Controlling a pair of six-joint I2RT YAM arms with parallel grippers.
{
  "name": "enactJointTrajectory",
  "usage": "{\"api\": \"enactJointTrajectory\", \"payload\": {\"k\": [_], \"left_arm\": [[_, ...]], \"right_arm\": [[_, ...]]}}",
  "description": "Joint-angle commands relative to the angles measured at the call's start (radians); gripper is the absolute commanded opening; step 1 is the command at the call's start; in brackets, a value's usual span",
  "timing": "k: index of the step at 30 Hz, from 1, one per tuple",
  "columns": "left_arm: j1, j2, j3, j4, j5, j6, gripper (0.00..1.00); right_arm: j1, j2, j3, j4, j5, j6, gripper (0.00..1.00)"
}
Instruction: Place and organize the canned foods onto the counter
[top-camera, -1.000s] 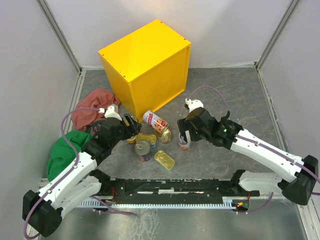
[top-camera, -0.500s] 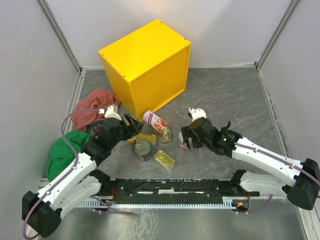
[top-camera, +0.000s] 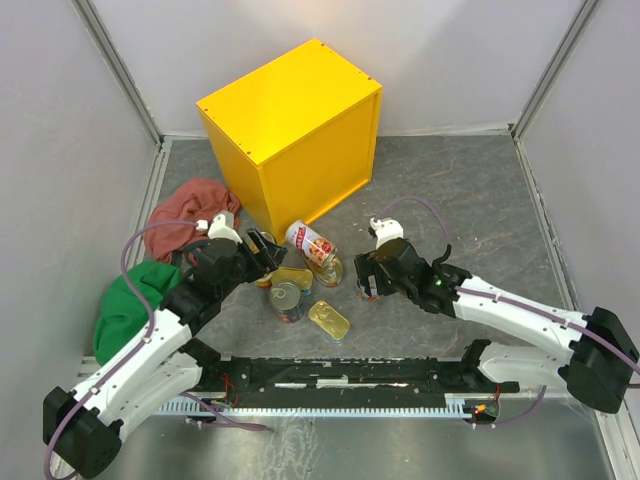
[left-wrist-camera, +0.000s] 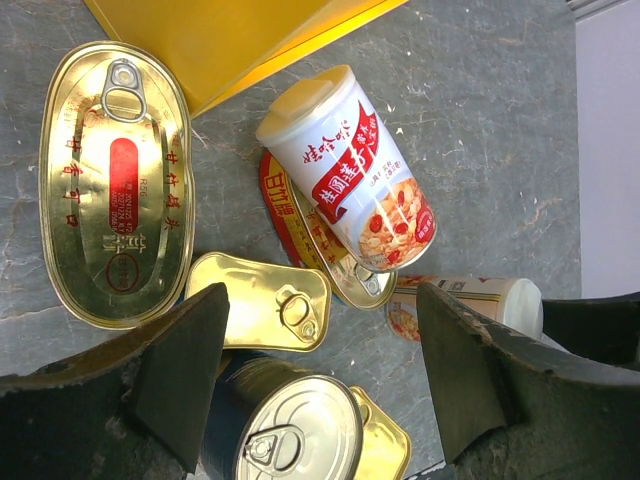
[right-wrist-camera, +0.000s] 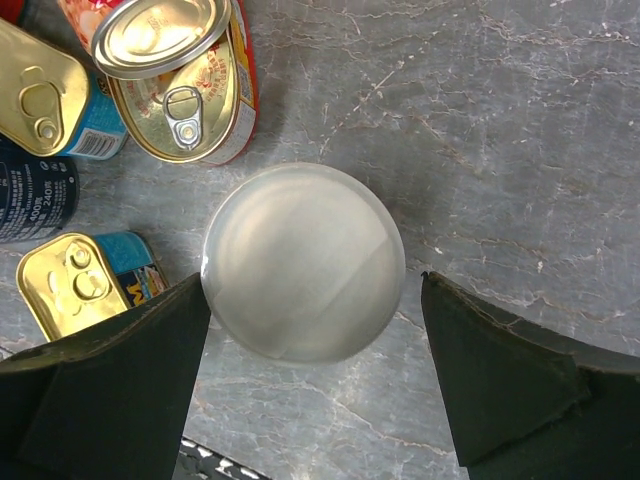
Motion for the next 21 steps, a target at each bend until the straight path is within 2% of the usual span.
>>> {"api": "enactJointTrajectory", "payload": {"k": [1, 4, 6, 8, 11, 15, 21], "left_arm": [[-0.006, -0.031, -0.017, 0.052, 0.011, -0.028, 0.82], [-0.005, -0.035, -0.025, 0.057, 0.017, -0.027, 0.82], [-0.005, -0.035, -0.028, 0.056, 0.017, -0.024, 0.82], [-0.006, -0.038, -0.032, 0.06, 0.017, -0.021, 0.82], [-0.006, -0.038, -0.036, 0.063, 0.018, -0.016, 0.82], [-0.005, -0.034, -0.036, 0.07, 0.019, -0.005, 0.82], [-0.006, -0.025, -0.03, 0.089, 0.021, 0.015, 0.82]], "right_arm": [[0.005, 0.021, -0.031, 0.156, 0.032, -0.041, 0.91], [0.006, 0.038, -0.054, 0.211, 0.044, -0.056, 0.87], [0.006, 0.044, -0.068, 0.248, 0.047, -0.067, 0.79], [0.006, 0.048, -0.084, 0.284, 0.052, -0.079, 0.69], [0.005, 0.047, -0.109, 0.331, 0.073, -0.095, 0.46], [0.006, 0.016, -0.111, 0.355, 0.092, -0.128, 0.33], [0.006, -0.021, 0.018, 0.268, 0.1, -0.208, 0.17]]}}
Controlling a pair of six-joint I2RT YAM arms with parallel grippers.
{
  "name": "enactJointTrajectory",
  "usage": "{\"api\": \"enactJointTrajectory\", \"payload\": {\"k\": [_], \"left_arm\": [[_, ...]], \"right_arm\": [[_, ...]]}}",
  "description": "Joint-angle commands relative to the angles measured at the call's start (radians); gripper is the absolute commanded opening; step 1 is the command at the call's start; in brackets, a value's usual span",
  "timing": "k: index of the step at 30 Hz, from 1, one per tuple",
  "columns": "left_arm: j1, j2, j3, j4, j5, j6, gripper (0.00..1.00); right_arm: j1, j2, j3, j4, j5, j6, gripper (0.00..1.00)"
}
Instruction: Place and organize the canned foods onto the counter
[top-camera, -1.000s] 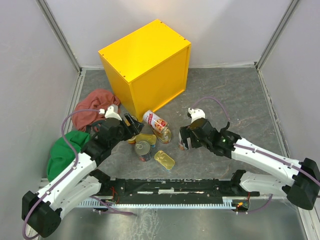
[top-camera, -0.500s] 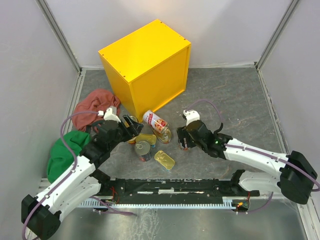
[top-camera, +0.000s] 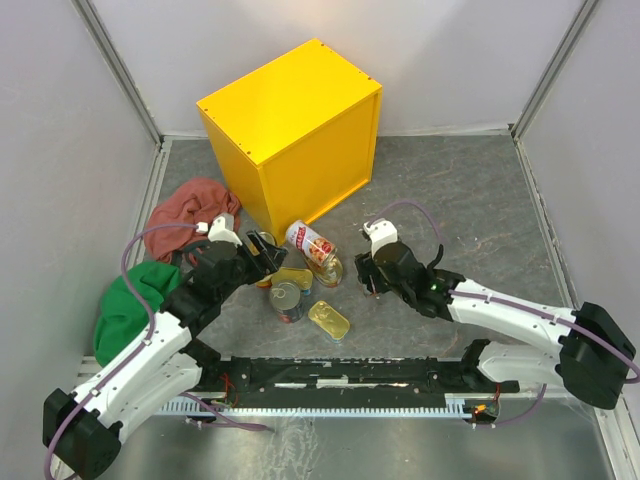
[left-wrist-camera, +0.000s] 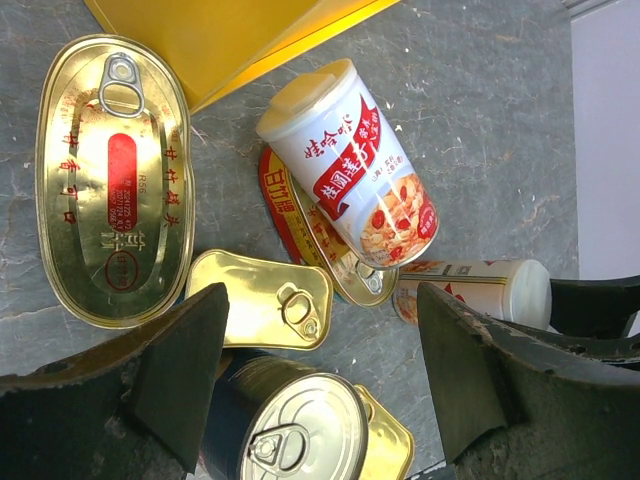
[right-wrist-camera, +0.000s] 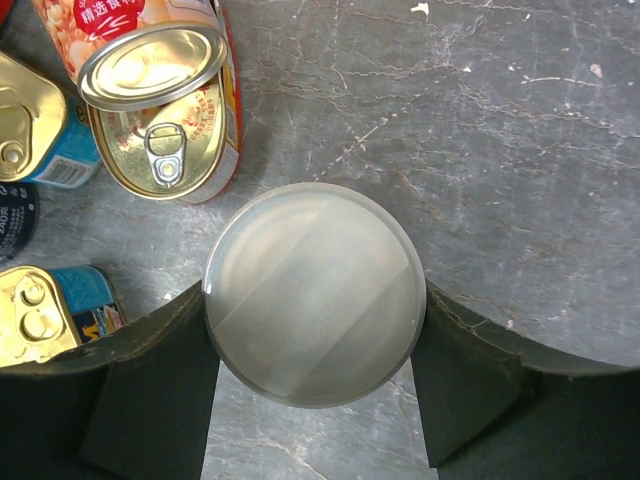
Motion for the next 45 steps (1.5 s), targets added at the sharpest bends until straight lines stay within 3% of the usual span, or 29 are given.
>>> {"api": "enactJointTrajectory", "payload": {"k": [1, 17, 32, 45], "left_arm": [[-0.005, -0.001, 0.003, 0.069, 0.015, 0.017, 0.82], [-0.005, -0.011, 0.01, 0.081, 0.025, 0.048, 0.83], [-0.006, -0.012, 0.037, 0.114, 0.097, 0.087, 0.83], [-0.005, -0.084, 0.036, 0.089, 0.111, 0.103, 0.83]], "right_arm": [[0.003, -0.055, 0.145, 0.006, 0.041, -0.083, 0.16], [0.004, 0.035, 0.578, -0.195, 0.05, -0.155, 0.11], [-0.023, 0.3, 1.166, -0.421, 0.035, -0.204, 0.07], [-0.052, 0.509, 1.582, -0.462, 0.056, -0.287, 0.05]]}}
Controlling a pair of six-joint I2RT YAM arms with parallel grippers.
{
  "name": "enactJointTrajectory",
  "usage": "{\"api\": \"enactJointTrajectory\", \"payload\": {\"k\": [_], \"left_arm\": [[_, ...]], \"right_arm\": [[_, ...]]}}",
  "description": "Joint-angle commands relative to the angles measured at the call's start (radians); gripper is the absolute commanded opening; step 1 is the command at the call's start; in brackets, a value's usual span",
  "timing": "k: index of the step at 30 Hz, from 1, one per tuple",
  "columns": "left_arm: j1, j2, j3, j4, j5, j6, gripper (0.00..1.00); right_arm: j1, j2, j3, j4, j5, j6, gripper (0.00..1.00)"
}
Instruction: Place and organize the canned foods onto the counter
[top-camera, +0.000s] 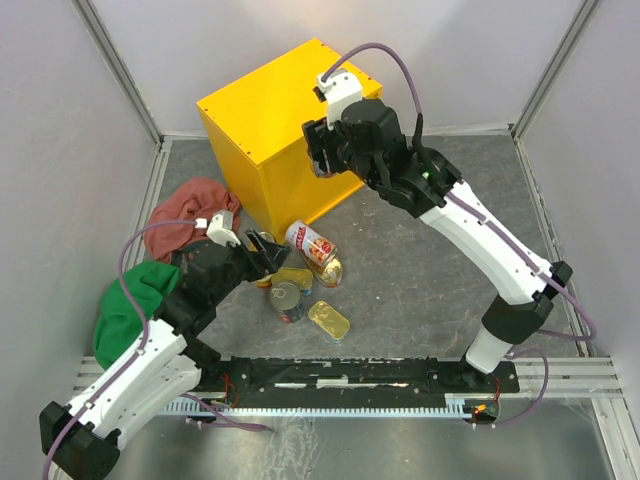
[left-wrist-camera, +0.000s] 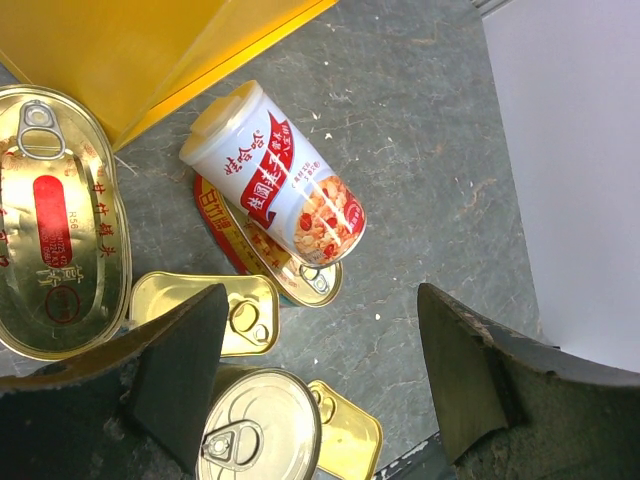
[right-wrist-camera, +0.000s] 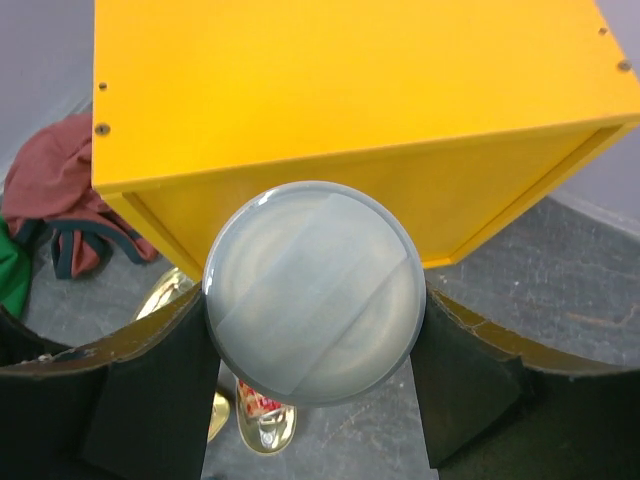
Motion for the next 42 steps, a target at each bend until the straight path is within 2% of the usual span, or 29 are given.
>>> {"api": "enactJointTrajectory", "payload": {"k": [1, 13, 20, 29, 33, 42], "left_arm": [[-0.005, -0.02, 0.037, 0.022, 0.017, 0.046, 0.82], [-0.005, 0.006, 0.057, 0.034, 0.028, 0.069, 0.82], [-0.005, 0.036, 0.075, 0.068, 0.066, 0.099, 0.82], [-0.005, 0.068, 0.095, 0.07, 0.092, 0.114, 0.82], [-0.005, 0.071, 0.096, 0.066, 0.092, 0.113, 0.82], [-0.005, 0.064, 0.086, 0.058, 0.074, 0.114, 0.82]], "right_arm": [[-0.015, 0.015, 0.177, 0.098, 0.033, -0.049, 0.05], [-0.09, 0.179, 0.475, 0.079, -0.007, -0.072, 0.05], [-0.18, 0.287, 0.58, 0.144, -0.067, -0.04, 0.05], [-0.246, 0.43, 0.662, 0.248, -0.111, -0.058, 0.07], [-0.263, 0.468, 0.668, 0.287, -0.125, -0.053, 0.13], [-0.281, 0.574, 0.681, 0.392, -0.145, -0.039, 0.21]]}}
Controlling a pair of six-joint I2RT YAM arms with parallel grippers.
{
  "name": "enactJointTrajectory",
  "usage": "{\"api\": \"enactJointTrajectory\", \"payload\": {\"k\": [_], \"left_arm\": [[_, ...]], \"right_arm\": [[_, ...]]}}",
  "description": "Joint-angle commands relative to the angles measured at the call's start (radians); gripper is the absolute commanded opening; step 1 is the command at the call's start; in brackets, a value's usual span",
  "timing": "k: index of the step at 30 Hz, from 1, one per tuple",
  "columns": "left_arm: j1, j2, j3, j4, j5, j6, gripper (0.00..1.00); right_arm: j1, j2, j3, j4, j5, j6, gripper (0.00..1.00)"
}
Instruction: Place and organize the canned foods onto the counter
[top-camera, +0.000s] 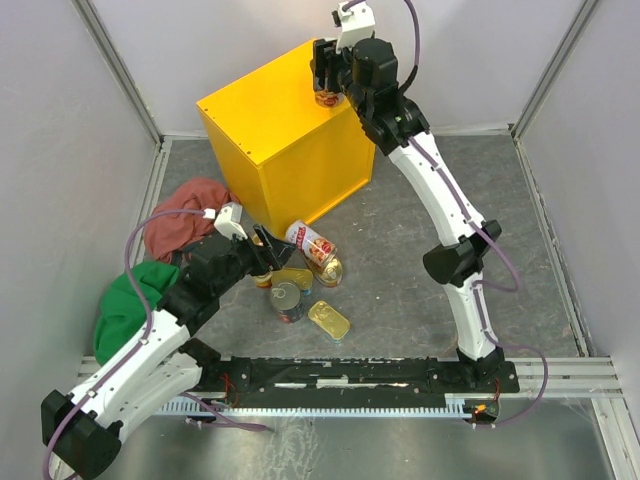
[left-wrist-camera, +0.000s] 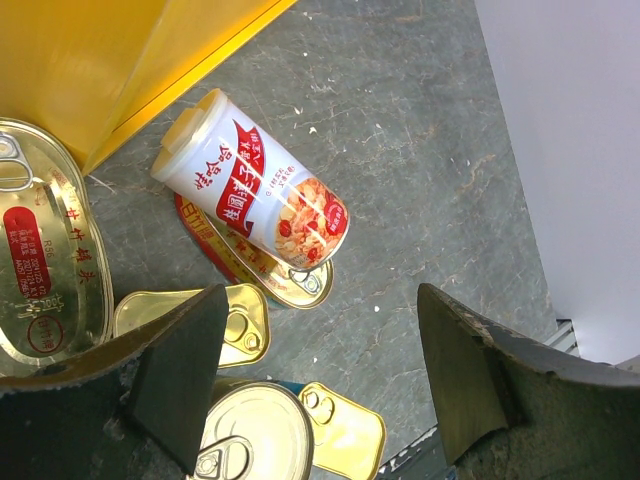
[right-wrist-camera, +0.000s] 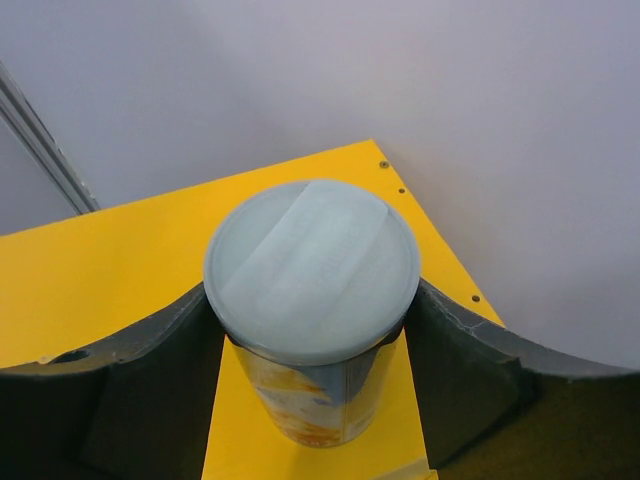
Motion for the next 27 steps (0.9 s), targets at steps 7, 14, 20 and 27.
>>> {"api": "enactJointTrajectory", "payload": {"k": [7, 14, 20, 27], "left_arm": [[-0.005, -0.027, 0.02, 0.036, 0.004, 0.036, 0.82], [-0.005, 0.006, 0.008, 0.068, 0.008, 0.046, 0.82], [-0.006, -0.002, -0.03, 0.085, -0.006, 0.03, 0.82], [-0.005, -0.049, -0.081, 0.094, -0.027, -0.005, 0.82]], "right_arm": [[-0.029, 0.142, 0.069, 0.294, -0.057, 0.002, 0.29], [-0.055, 0.262, 0.099, 0.449, -0.068, 0.0, 0.49], [-0.073, 0.354, 0.111, 0.542, -0.067, 0.005, 0.54], [-0.082, 0.385, 0.083, 0.576, -0.112, 0.012, 0.55]]}}
